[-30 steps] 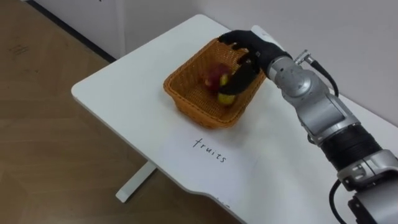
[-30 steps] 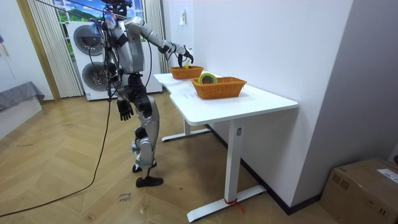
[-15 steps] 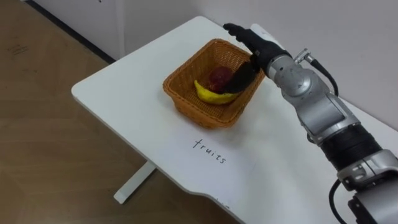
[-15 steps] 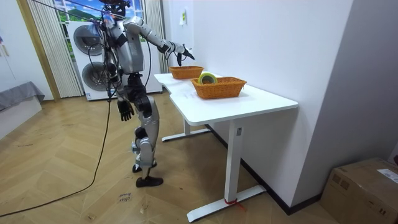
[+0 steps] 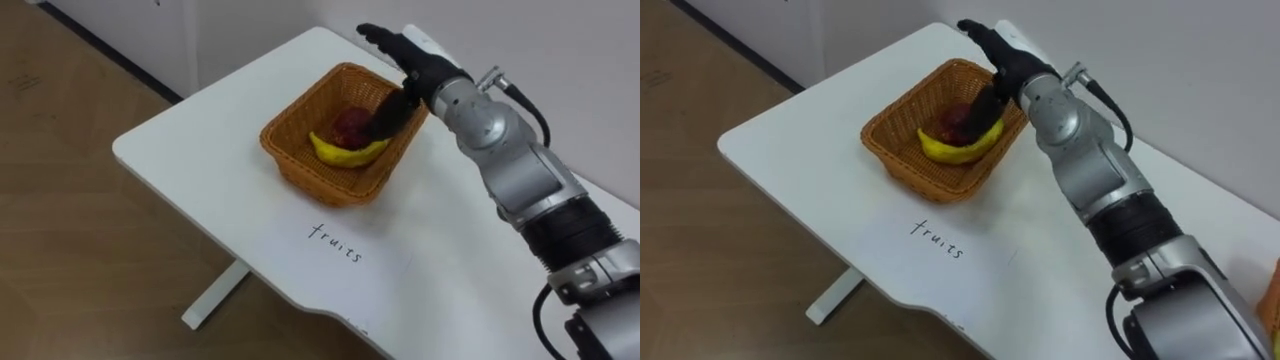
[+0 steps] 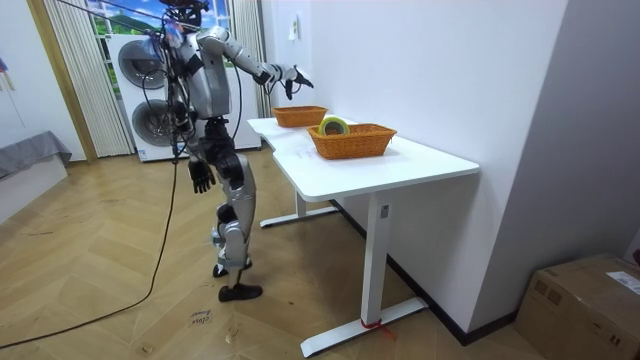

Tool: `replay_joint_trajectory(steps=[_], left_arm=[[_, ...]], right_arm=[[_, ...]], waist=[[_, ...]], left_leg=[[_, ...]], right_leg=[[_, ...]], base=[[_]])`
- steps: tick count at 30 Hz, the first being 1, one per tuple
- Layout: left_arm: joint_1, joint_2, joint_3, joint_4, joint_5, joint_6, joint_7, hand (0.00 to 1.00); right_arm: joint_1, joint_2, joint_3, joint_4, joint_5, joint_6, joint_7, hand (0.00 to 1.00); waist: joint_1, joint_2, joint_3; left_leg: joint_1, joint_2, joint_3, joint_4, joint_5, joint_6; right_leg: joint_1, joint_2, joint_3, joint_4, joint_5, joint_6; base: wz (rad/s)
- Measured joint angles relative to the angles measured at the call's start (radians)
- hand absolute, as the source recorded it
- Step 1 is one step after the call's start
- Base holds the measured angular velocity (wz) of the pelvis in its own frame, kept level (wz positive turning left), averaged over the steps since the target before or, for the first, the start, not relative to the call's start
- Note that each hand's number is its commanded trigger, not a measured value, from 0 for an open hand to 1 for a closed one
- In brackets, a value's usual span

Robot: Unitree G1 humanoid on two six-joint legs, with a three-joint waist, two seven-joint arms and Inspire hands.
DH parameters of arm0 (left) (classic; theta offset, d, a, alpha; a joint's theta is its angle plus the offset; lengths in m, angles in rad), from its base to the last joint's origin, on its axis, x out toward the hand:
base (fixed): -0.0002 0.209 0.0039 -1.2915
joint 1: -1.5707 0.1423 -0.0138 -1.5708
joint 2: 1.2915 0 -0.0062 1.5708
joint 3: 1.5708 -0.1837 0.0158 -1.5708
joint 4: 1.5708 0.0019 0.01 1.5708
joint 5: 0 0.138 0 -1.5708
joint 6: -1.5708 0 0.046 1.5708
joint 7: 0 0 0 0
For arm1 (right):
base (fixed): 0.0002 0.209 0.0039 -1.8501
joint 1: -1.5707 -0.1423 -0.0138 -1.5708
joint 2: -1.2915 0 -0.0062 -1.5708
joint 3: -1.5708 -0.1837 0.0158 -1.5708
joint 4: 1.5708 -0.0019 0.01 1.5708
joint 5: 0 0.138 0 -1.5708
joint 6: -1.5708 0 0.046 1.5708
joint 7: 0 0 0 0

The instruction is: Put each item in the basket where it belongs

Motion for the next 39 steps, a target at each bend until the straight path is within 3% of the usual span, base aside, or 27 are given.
replay_joint_trajectory(steps=[6,10,12,17,18,21,25,34,37,39], left_arm=[[-0.001,-0.003,0.001,0.012,-0.005,-0.019,0.005,0.00],[0.001,-0.019,0.015,0.009,-0.005,-0.029,0.017,0.00],[0.002,-0.029,0.015,0.009,-0.005,-0.029,0.023,0.00],[-0.007,-0.036,0.014,0.007,-0.006,-0.046,0.022,0.00],[-0.007,-0.036,0.014,0.008,-0.006,-0.046,0.020,0.00],[-0.013,-0.037,0.012,0.008,-0.008,-0.051,0.021,0.00],[-0.020,-0.037,0.013,0.007,-0.037,-0.068,0.026,0.00],[-0.017,-0.036,0.011,0.008,-0.062,-0.095,0.031,0.00],[-0.014,-0.040,0.011,0.008,-0.062,-0.097,0.046,0.00],[-0.013,-0.040,0.012,0.008,-0.061,-0.097,0.050,0.00]], right_arm=[[0.007,-0.007,-0.098,-0.033,0.024,-0.014,-0.018,0.00],[0.069,-0.033,-0.181,-0.138,0.042,-0.025,-0.033,0.00],[0.086,-0.042,-0.204,-0.190,0.045,-0.034,-0.045,0.00],[0.115,-0.076,-0.267,-0.266,0.041,-0.034,-0.046,0.00],[0.122,-0.093,-0.273,-0.275,0.040,-0.034,-0.051,0.00],[0.131,-0.119,-0.306,-0.274,0.053,-0.034,-0.064,0.00],[0.183,-0.124,-0.386,-0.304,0.111,-0.035,-0.092,0.00],[0.188,-0.153,-0.500,-0.311,0.158,-0.037,-0.204,0.00],[0.197,-0.153,-0.541,-0.315,0.166,-0.043,-0.247,0.00],[0.259,-0.153,-0.594,-0.355,0.208,-0.045,-0.284,0.00]], waist=[[-0.046,0.019,-0.0086],[-0.082,0.031,-0.0110],[-0.108,0.043,-0.0092],[-0.175,0.057,-0.0138],[-0.178,0.055,-0.0191],[-0.213,0.054,-0.0202],[-0.244,0.055,-0.0186],[-0.313,0.053,-0.0167],[-0.336,0.052,-0.0161],[-0.350,0.053,-0.0160]], left_leg=[[0.017,0.002,0.020,-0.003,0.000,0.000],[0.019,0.004,0.034,-0.005,0.000,0.001],[0.028,0.009,0.058,-0.012,0.001,0.001],[0.028,0.018,0.088,-0.019,0.000,0.001],[0.034,0.021,0.104,-0.028,0.001,0.000],[0.037,0.023,0.110,-0.030,0.001,0.000],[0.050,0.029,0.128,-0.041,0.000,-0.001],[0.053,0.038,0.162,-0.054,-0.001,-0.005],[0.063,0.042,0.185,-0.059,-0.002,-0.005],[0.072,0.046,0.200,-0.067,-0.004,-0.006]], right_leg=[[0.005,0.002,0.028,0.002,0.000,0.001],[0.003,0.004,0.060,0.000,0.002,0.004],[-0.003,0.008,0.090,0.002,0.002,0.004],[-0.023,0.013,0.123,0.016,0.005,0.002],[-0.030,0.016,0.140,0.019,0.006,0.001],[-0.031,0.018,0.142,0.017,0.007,0.000],[-0.029,0.023,0.167,0.016,0.008,-0.001],[-0.048,0.032,0.192,0.018,0.009,-0.005],[-0.053,0.037,0.220,0.017,0.011,-0.006],[-0.047,0.042,0.228,0.015,0.014,-0.006]], base=[[-0.11],[-0.11],[-0.32],[-0.22],[-0.32],[-0.12],[-0.12],[-0.12],[-0.21],[-0.21]])
